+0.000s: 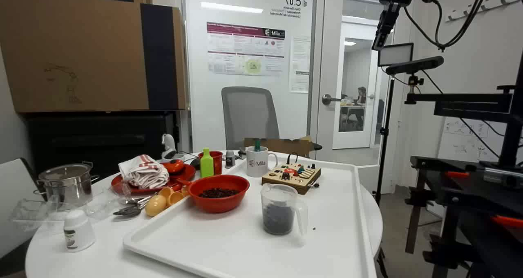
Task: Get the contents in the jar and pour them in the red bowl
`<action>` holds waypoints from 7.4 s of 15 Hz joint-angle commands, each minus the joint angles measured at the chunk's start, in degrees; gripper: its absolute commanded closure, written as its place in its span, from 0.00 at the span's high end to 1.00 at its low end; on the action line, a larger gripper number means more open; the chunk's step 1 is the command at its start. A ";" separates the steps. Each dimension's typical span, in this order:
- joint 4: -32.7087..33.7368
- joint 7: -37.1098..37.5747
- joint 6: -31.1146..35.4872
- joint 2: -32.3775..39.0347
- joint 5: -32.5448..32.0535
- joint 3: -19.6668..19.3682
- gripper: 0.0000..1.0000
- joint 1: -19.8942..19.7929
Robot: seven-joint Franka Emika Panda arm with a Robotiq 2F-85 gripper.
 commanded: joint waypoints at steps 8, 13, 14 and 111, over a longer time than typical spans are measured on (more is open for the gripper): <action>0.58 -5.28 -0.47 -0.26 0.09 -0.25 1.00 0.53; 2.91 -10.99 -6.50 -2.85 7.71 -2.32 1.00 7.87; 3.40 -12.23 -8.64 -3.55 9.61 -1.61 1.00 10.06; 18.69 62.12 27.41 69.07 15.37 18.32 1.00 32.11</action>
